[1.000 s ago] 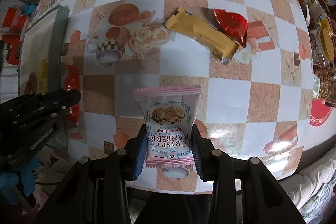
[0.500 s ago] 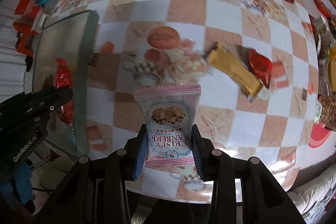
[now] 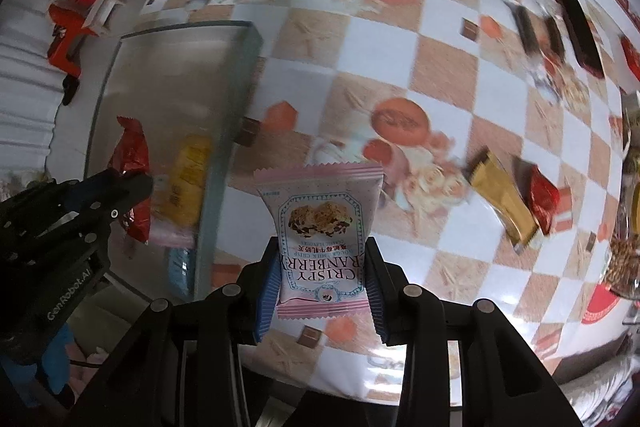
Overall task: Organize snacks
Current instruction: 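Carry the red packet and cranberry packet over the white tray with both tools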
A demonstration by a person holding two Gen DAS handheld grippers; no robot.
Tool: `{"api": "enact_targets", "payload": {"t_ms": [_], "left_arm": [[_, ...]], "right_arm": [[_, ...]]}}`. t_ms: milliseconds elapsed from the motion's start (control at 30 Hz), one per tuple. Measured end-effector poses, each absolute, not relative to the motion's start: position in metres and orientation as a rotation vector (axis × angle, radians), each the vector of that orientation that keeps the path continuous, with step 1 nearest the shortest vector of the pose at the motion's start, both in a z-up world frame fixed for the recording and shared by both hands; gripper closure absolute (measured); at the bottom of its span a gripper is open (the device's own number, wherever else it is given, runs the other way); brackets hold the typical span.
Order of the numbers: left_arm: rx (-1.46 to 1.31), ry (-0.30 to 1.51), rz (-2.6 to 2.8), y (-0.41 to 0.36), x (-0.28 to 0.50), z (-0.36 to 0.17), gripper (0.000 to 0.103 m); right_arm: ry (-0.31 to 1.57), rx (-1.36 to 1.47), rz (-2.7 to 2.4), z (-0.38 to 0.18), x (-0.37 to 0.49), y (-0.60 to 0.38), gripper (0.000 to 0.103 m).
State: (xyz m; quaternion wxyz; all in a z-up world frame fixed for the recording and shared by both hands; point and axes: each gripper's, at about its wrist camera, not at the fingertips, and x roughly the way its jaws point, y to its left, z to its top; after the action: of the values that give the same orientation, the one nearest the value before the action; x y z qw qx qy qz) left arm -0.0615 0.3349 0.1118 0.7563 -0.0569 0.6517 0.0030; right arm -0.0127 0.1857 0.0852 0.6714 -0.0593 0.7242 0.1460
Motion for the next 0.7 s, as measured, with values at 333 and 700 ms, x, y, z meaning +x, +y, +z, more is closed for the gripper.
{"api": "enact_targets", "payload": {"t_ms": [333,700], "left_arm": [[-0.141,1.421,0.040,0.367,-0.063,0.110,0.081],[-0.162,1.444,0.075,0.390,-0.062,0.099,0.081]], "right_arm": [[1.614,-0.176,0.396,0.087,-0.003,0.231,0.063],[1.620,-0.198,0.452,0.084,0.009,0.275,0.063]]}}
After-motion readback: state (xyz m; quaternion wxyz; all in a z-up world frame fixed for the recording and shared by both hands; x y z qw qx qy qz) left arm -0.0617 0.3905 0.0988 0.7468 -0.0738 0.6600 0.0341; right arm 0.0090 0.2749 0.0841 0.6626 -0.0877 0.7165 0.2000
